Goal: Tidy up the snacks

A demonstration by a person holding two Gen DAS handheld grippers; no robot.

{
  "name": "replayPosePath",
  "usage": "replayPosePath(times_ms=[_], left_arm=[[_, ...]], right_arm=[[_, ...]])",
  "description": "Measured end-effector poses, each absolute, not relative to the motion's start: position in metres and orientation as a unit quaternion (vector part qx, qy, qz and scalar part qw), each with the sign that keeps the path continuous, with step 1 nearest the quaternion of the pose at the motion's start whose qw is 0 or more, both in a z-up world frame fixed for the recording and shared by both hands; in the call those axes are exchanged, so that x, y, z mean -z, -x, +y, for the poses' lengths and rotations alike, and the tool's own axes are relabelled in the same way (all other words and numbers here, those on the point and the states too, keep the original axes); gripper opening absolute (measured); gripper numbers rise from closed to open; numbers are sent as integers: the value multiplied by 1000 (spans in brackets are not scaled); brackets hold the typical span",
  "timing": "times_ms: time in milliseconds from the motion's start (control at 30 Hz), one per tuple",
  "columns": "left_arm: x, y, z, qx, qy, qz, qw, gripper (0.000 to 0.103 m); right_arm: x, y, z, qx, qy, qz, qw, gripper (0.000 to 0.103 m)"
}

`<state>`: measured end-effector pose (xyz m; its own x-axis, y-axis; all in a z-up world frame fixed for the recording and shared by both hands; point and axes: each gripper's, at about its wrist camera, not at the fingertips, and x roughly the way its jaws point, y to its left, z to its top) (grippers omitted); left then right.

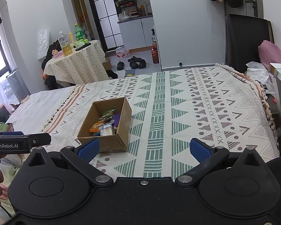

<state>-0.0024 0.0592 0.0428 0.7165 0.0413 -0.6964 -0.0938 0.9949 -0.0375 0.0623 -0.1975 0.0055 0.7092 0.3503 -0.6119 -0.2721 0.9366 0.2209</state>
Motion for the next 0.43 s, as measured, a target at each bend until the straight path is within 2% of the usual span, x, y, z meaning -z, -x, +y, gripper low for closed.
replayPosePath(times_ms=[433], left_arm=[[-44,5,56,-32,33,374,926,103]], right_arm=[[-7,-63,-198,-169,-57,342,923,103]])
